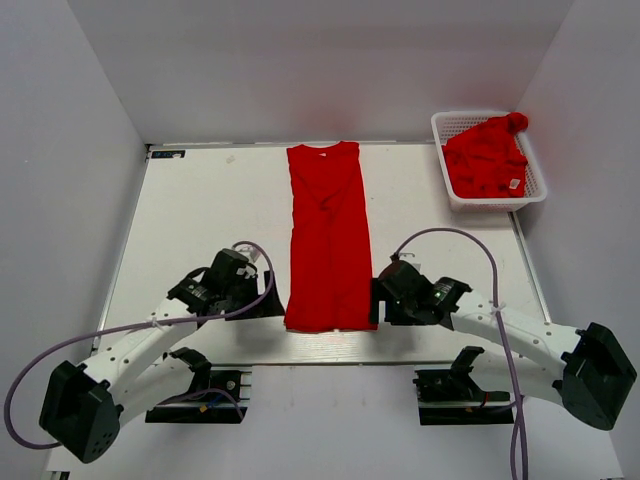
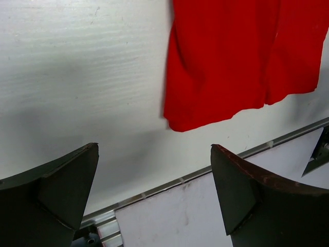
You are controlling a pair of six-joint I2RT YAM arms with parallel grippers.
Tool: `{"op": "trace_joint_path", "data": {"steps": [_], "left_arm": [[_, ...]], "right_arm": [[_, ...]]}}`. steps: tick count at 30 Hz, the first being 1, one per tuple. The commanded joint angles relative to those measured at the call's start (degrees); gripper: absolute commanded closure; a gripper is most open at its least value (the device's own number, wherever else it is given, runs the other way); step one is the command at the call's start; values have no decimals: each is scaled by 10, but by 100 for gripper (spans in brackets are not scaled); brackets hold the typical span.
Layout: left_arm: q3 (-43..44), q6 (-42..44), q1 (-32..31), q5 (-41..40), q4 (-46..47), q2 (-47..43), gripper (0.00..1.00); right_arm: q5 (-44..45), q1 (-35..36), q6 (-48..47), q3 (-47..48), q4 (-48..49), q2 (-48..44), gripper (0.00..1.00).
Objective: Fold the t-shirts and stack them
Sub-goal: Rotate the tshirt 90 degrees, then grab the bottom of the folded rectangular tshirt with both arms
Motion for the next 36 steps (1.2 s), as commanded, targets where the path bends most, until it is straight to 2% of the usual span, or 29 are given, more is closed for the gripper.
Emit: {"op": "trace_joint_path", "data": {"steps": [1,6,9,16,21,24,27,30,34,35,36], "left_arm": [[16,-18,-14,-13,35,12,0],[24,-18,-34,-19,80,69,0],[19,-31,-59,-55,74,120,0],[19,-62,-103,-111,67,165,18],[30,-84,-140,-143,79,190,24],[48,-99,-164,-172,74,232,27],[75,-107,-188,-187,54,286,35],[93,-121,-207,-201,30,327,52],[93,-144,-226,-195,23,338,66],[88,-144,-233,-195,16,338,68],[88,-154,-234,-195,16,333,71]], "right_arm": [[-3,0,26,-6,38,6,10],[6,0,37,-2,38,37,10],[17,1,42,3,34,51,10],[1,4,36,17,37,80,10],[-20,4,35,12,47,97,10],[-20,4,34,16,46,101,10],[-22,5,35,15,47,104,11],[-24,5,39,16,45,116,18],[-33,5,31,20,45,132,34],[-36,4,31,23,43,134,49],[-44,5,27,25,43,138,57]]}}
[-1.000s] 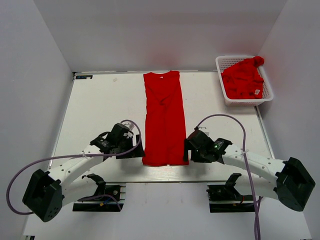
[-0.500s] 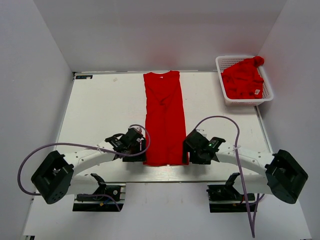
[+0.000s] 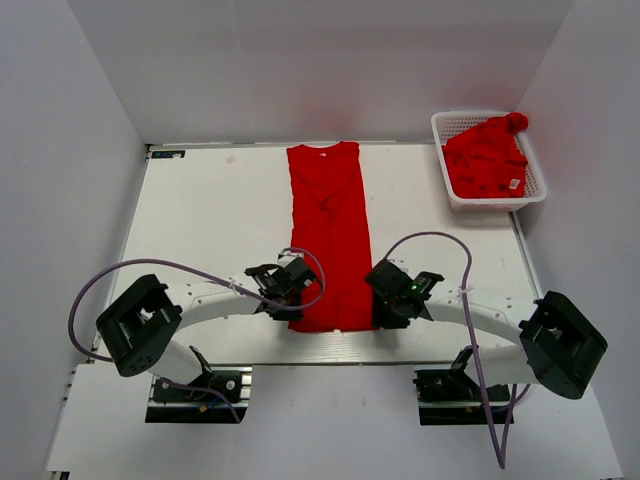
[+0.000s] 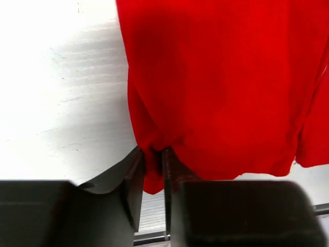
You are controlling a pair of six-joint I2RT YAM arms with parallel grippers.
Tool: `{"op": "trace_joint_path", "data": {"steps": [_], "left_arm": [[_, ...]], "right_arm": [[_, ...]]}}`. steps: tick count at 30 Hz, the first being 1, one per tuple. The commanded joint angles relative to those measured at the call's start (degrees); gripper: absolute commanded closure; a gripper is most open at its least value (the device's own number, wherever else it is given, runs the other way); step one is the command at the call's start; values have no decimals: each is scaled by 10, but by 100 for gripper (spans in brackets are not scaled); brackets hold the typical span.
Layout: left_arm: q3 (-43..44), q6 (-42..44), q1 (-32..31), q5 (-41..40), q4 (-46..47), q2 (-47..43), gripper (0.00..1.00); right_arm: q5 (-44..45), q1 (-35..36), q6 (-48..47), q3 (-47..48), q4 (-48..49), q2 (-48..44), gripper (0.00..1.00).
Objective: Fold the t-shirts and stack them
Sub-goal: Grab the bottom of the folded rectangular tshirt with both arms
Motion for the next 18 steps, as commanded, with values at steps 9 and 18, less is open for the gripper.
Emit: {"op": "trace_joint_path", "data": {"steps": [9,18], "left_arm": [[-3,-71,-33,43,-117,-31,100],[19,-112,-38,73,-158,-50,100]], "right_arm": [[-85,11,12,13,10,-40,100],[-90,11,25,0,-6,-105,100]]}}
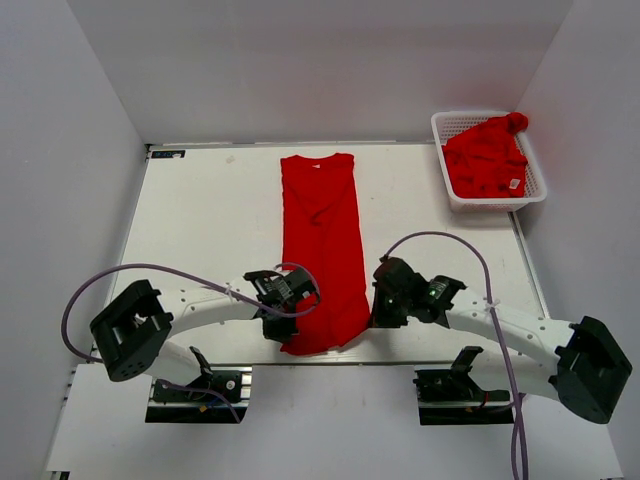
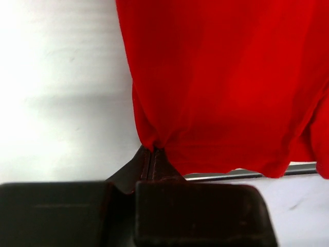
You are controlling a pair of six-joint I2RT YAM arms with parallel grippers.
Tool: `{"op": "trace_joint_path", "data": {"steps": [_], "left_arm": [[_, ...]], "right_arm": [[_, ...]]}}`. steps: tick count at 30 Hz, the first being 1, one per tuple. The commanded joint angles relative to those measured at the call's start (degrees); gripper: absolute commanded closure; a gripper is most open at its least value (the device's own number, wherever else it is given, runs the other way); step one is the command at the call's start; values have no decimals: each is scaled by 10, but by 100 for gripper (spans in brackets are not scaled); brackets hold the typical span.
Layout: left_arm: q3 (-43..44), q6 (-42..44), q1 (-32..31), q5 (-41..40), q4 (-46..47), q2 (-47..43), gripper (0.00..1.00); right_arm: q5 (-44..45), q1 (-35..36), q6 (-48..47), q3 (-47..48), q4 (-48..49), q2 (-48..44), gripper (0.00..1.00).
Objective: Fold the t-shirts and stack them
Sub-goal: Grab the bottom of the folded rectangular tshirt with both arms, then fold the folded rectangular tshirt in 1/3 of the way
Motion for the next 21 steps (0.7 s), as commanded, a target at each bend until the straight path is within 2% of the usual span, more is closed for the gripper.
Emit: {"op": "trace_joint_path", "data": {"steps": [1,4,13,21], "left_arm": [[28,-21,-4,3,-55,-22,100],[58,-32,9,-11,-83,-16,100],[205,-32,28,-123,-165,49,100],[235,25,119,-121,-125,73,100]], "right_arm": [[-9,4,7,4,-9,3,100],[-1,3,-2,20,-15,23,100],[123,-3,-38,140,-96,94,100],[177,-28,-72,239,-110,188,100]]}}
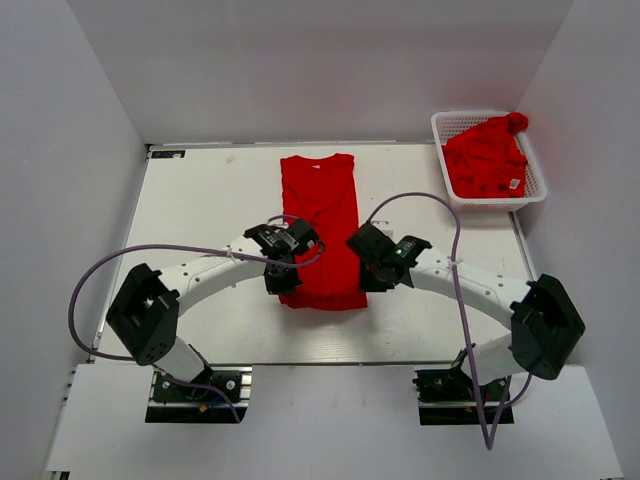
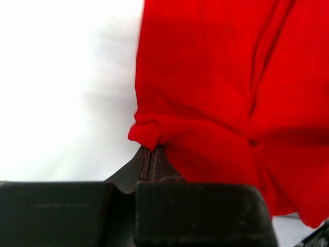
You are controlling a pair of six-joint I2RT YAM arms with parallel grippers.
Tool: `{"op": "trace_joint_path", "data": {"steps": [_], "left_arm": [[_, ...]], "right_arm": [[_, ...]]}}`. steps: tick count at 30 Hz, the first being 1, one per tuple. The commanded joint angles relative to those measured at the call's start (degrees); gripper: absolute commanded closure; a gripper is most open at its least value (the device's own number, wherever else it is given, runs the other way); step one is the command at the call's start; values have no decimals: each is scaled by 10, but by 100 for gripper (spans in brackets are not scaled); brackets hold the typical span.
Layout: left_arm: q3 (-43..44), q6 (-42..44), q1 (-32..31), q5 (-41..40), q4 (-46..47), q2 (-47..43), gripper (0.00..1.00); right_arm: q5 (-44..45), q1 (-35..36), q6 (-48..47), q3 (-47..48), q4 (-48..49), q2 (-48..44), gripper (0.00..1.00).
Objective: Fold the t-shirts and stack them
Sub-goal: Fold the folded rectangular tshirt in 1/3 of the way
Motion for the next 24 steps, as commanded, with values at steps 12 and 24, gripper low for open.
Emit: {"op": "trace_joint_path", "data": {"steps": [12,24], "left_arm": [[133,129,112,27,56,97,100],[201,194,192,47,84,150,100]], "right_arm": [[-3,-90,-112,171,0,125,100],[-36,-151,-162,262,6,201,100]]}}
